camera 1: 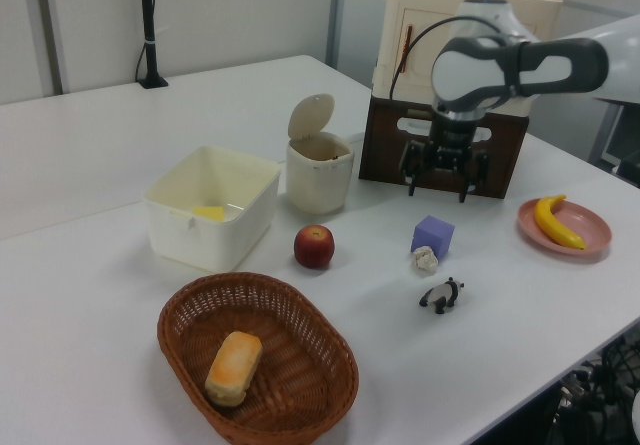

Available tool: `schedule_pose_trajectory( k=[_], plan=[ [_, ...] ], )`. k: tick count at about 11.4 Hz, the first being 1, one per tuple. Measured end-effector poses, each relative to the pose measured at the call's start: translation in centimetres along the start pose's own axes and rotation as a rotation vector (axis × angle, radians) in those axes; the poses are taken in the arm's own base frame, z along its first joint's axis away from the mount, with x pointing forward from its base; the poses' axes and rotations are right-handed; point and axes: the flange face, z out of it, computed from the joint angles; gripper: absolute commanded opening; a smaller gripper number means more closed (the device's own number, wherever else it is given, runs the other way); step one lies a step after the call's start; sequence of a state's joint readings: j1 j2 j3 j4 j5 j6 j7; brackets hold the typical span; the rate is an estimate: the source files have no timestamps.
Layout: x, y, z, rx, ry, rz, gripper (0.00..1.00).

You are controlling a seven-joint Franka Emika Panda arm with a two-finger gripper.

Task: Grab it up and put it in the trash
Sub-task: 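Move the open gripper over the panda figurine beside the purple cube, then lower the gripper and close it on the panda figurine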

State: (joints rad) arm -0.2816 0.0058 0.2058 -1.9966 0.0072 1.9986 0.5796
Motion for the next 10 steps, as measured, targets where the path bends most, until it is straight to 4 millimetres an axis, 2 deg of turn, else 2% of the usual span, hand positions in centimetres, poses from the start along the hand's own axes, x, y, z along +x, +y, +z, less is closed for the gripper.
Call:
schedule_pose_trajectory(
  k=[5, 10],
  plan=[
    [0.7, -1.0, 5.5, -0.080, -0.047, 0.009, 1.00],
    [1.4, -1.1, 9.5, -0.098, -0.007, -0.029, 1.00]
  ],
)
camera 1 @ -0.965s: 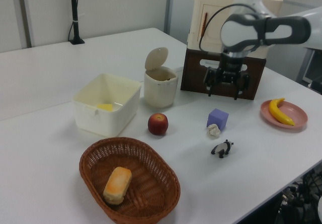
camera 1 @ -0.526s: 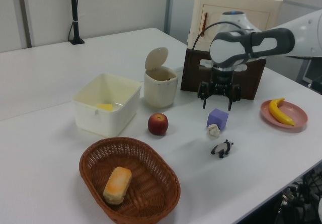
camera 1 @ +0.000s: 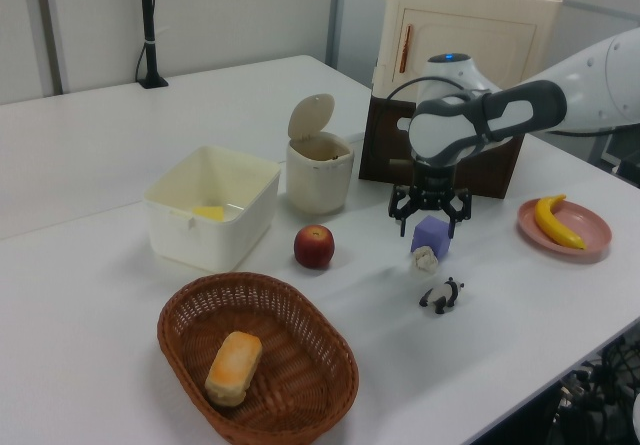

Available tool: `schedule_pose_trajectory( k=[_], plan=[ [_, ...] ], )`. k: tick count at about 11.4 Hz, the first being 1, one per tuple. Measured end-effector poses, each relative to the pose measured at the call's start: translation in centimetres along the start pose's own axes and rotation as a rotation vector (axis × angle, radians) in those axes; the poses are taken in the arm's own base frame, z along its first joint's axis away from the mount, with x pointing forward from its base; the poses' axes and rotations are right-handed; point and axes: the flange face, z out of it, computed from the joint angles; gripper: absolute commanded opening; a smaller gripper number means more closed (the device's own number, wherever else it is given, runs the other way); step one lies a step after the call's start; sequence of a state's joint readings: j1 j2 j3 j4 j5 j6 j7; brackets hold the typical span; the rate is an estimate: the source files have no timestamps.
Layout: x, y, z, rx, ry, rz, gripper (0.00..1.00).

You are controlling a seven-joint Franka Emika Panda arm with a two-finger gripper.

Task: Grab it up and put it in the trash
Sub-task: 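Lower the gripper and close it on the panda figurine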

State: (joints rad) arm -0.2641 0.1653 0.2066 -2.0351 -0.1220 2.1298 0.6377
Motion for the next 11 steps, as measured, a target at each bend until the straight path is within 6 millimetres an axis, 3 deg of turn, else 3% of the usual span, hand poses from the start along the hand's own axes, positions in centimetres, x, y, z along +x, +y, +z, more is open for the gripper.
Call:
schedule_pose_trajectory(
  k=[6, 11],
  plan=[
    [-0.3, 0.0, 2.9, -0.042, -0.014, -0.031, 1.00],
    [-0.3, 0.2, 4.0, -0.048, -0.016, -0.035, 1.00]
  ],
)
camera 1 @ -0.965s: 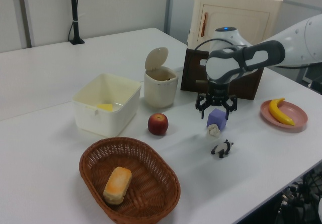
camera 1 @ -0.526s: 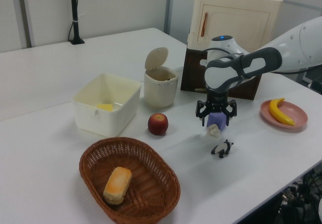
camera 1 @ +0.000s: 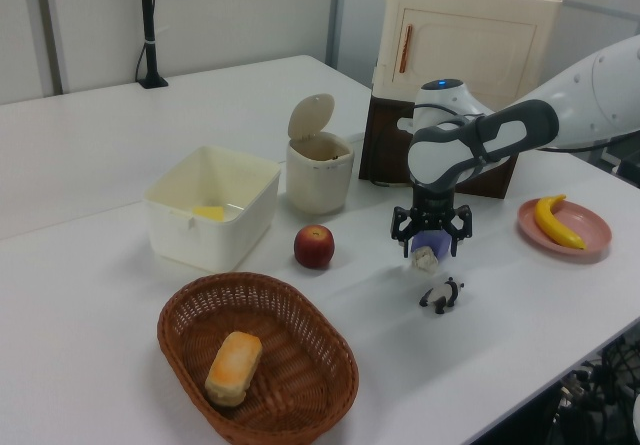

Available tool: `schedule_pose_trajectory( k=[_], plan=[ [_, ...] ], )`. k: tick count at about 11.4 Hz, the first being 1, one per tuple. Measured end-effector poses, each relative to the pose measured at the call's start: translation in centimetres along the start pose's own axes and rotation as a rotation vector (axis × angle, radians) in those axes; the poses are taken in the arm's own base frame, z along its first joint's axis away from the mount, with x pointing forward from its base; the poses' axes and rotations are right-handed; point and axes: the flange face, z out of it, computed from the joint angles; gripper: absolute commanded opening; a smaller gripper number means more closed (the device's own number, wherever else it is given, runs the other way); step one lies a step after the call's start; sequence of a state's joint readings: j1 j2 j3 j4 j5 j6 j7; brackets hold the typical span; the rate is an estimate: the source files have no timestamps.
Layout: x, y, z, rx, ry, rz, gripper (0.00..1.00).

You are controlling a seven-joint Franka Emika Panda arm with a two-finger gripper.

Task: Grab it up and put it in the trash
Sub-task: 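Lower the gripper and close it on the panda figurine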

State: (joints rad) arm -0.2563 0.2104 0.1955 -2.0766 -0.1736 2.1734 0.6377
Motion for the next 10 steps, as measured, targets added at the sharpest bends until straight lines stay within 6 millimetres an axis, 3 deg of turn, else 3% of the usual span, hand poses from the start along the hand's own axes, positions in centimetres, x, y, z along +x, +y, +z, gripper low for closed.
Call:
schedule_pose_trajectory(
  k=[1, 3, 4, 5, 10],
  plan=[
    [0.01, -0.02, 0.21, -0.002, -0.003, -0.002, 0.99],
    [0.02, -0.08, 0.62, -0.005, -0.008, -0.003, 0.30],
    [0.12, -0.17, 0.79, -0.002, -0.003, -0.005, 0.06],
    [0.24, -0.26, 0.87, 0.001, 0.007, -0.008, 0.00],
    [0.37, -0.39, 0.72, 0.005, 0.019, -0.052, 0.00]
  ],
)
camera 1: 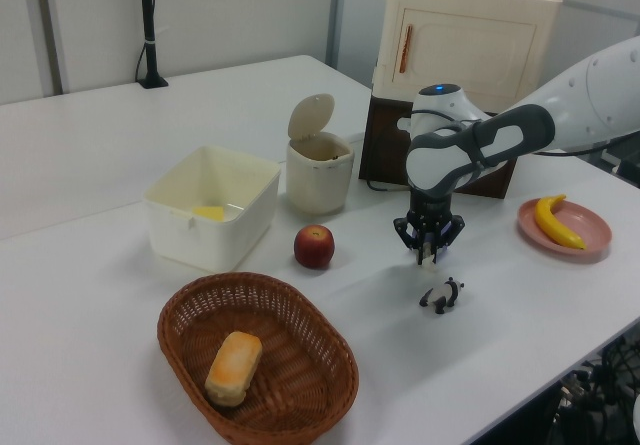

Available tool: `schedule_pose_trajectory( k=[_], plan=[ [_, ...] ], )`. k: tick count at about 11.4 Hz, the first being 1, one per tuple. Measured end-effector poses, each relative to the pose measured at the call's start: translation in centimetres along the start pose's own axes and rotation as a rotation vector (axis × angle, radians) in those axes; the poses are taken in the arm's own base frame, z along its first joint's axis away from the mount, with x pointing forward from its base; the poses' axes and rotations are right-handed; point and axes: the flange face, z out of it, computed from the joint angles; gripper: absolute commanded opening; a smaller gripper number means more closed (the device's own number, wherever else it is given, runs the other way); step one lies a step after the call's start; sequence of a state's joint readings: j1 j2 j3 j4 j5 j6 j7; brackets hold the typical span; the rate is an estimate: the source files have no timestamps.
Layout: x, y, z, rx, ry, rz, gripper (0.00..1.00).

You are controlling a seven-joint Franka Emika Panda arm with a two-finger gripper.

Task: Grab it up and put it in the trash
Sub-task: 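Lower the gripper and close it on the panda figurine, then lift the panda figurine and carry it toward the cream trash bin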

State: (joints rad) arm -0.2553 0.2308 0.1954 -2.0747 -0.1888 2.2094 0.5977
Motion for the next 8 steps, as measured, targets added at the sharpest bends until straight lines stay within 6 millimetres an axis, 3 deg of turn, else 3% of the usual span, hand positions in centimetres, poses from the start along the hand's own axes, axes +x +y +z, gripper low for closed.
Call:
schedule_pose_trajectory(
  k=[4, 6, 8],
  plan=[
    [-0.1, -0.4, -0.2, 0.001, 0.004, -0.009, 0.00],
    [-0.8, -2.6, -1.1, 0.010, 0.025, -0.048, 0.00],
    [-1.2, -5.6, -3.6, 0.035, 0.074, -0.084, 0.00]
  ],
)
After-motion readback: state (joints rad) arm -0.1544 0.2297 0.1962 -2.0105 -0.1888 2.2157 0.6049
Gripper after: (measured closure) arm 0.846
